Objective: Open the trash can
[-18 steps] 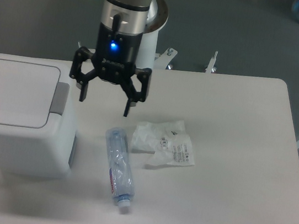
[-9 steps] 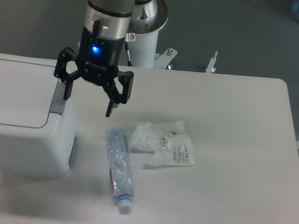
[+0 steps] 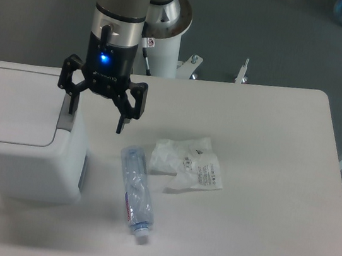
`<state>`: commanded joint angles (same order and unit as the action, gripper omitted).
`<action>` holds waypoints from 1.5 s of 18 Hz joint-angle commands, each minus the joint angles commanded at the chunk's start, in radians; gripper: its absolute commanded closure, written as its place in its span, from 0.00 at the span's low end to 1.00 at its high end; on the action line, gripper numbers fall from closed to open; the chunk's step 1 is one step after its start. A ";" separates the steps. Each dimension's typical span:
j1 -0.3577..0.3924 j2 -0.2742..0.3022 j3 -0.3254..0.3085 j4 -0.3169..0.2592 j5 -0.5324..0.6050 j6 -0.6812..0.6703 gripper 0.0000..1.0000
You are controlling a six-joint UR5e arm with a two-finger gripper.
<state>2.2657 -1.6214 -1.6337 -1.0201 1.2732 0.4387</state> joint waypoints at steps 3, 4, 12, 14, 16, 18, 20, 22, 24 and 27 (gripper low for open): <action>-0.002 0.000 -0.011 0.002 0.002 0.000 0.00; -0.002 0.000 -0.011 0.002 0.002 0.000 0.00; -0.002 0.000 -0.014 0.002 0.000 0.000 0.00; -0.002 0.000 -0.017 0.002 0.002 0.000 0.00; -0.002 0.000 -0.017 0.002 0.002 0.000 0.00; -0.003 0.000 -0.023 0.003 0.002 0.002 0.00; -0.003 0.000 -0.023 0.002 0.002 0.002 0.00; -0.003 0.000 -0.023 0.003 0.002 0.002 0.00; -0.003 -0.002 -0.023 0.003 0.002 0.002 0.00; -0.003 0.000 -0.023 0.003 0.002 0.002 0.00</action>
<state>2.2626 -1.6214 -1.6567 -1.0170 1.2747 0.4403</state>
